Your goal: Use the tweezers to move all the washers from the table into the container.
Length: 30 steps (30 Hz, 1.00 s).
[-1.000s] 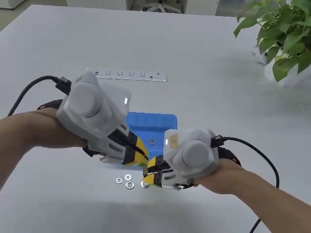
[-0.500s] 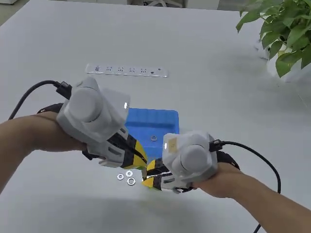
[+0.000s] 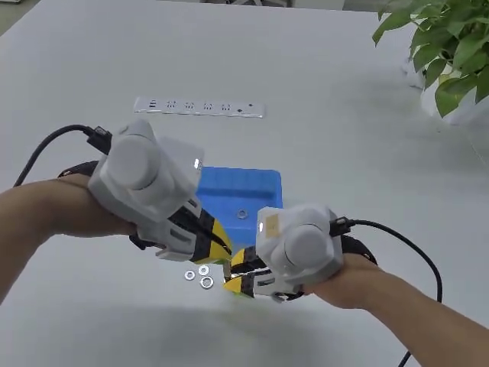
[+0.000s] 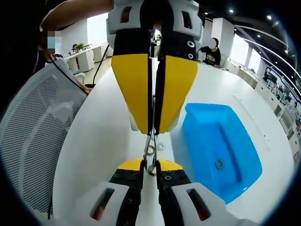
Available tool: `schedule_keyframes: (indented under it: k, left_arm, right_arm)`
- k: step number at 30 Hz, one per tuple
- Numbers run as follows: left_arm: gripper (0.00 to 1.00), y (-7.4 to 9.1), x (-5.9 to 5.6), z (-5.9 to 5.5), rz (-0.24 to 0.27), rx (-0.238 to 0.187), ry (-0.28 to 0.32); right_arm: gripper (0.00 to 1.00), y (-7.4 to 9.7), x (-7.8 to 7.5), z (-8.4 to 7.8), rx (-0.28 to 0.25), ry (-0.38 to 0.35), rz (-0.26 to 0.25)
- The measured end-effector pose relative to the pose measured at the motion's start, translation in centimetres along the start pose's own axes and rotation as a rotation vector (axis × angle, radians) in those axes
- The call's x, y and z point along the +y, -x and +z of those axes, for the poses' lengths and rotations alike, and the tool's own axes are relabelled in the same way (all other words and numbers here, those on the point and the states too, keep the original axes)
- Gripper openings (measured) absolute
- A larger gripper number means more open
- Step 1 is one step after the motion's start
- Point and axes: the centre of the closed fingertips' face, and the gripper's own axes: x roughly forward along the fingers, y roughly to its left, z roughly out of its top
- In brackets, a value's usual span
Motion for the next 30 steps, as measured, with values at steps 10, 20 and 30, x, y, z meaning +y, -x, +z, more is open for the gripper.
schedule_keyframes:
  k: [10,20,30]
  left_arm:
    - [0.06,-0.18,0.30,0.08,0.004,-0.001,-0.005]
    - [0.06,-0.32,0.34,0.11,0.001,-0.003,0.000]
    - [0.06,-0.29,0.24,0.10,-0.002,-0.001,0.002]
  right_arm:
    - [0.12,0.00,-0.09,-0.09,0.009,-0.022,-0.002]
    - [0.09,-0.06,-0.24,-0.25,0.018,-0.052,-0.007]
    - [0.09,-0.03,-0.07,-0.22,0.019,-0.064,-0.004]
